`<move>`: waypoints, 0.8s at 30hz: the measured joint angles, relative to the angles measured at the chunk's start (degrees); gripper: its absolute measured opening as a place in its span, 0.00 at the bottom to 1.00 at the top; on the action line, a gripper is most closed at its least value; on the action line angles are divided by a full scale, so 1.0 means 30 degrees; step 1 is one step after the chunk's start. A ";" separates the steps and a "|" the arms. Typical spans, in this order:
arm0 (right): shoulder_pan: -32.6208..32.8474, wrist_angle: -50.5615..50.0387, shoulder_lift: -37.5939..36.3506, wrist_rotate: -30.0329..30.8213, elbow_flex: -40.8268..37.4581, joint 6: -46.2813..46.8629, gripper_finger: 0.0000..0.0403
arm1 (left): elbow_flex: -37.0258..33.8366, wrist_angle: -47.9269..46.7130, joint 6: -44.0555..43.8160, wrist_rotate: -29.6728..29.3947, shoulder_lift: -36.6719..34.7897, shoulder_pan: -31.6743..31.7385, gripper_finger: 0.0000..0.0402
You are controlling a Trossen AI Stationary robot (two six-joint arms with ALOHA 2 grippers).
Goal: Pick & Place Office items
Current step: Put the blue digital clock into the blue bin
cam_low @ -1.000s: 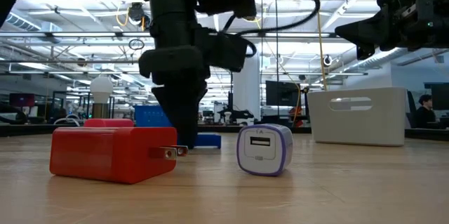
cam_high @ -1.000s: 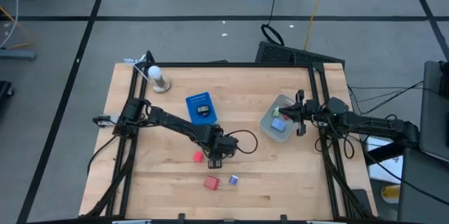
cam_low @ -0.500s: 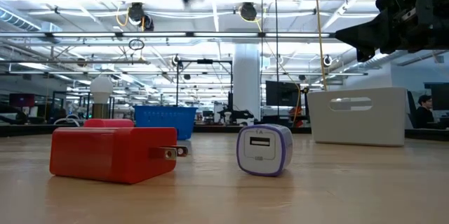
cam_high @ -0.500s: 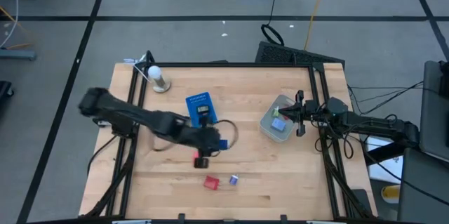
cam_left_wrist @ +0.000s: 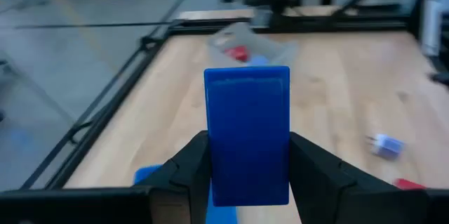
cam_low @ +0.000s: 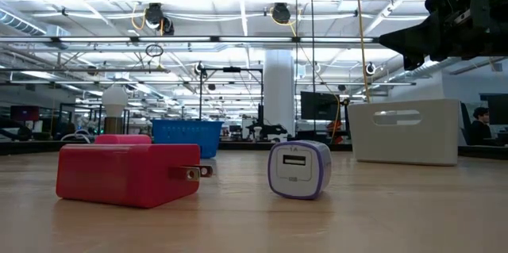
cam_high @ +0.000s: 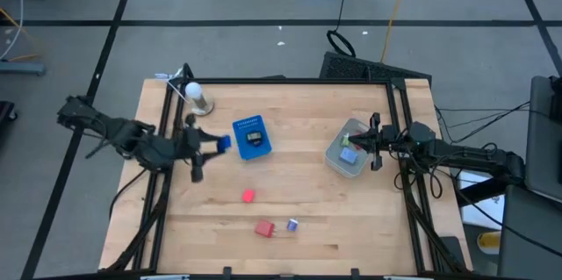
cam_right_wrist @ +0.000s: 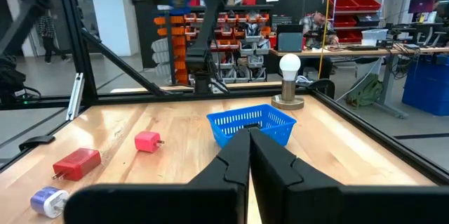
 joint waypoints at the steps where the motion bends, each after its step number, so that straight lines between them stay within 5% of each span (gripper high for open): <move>1: 0.0000 0.0000 0.0000 0.0000 -0.0002 0.0000 0.01 | -0.0676 0.0185 -0.0140 -0.0259 -0.0800 0.0134 0.37; 16: 0.0000 -0.0160 0.0051 -0.0007 0.0000 0.0032 0.01 | -0.9453 0.5441 0.1616 -0.1730 -0.7880 0.1718 0.37; 24: 0.0000 -0.0284 0.0272 -0.0007 0.0000 0.0012 0.01 | -1.1838 0.5885 0.1237 -0.1737 -1.1694 0.2260 0.37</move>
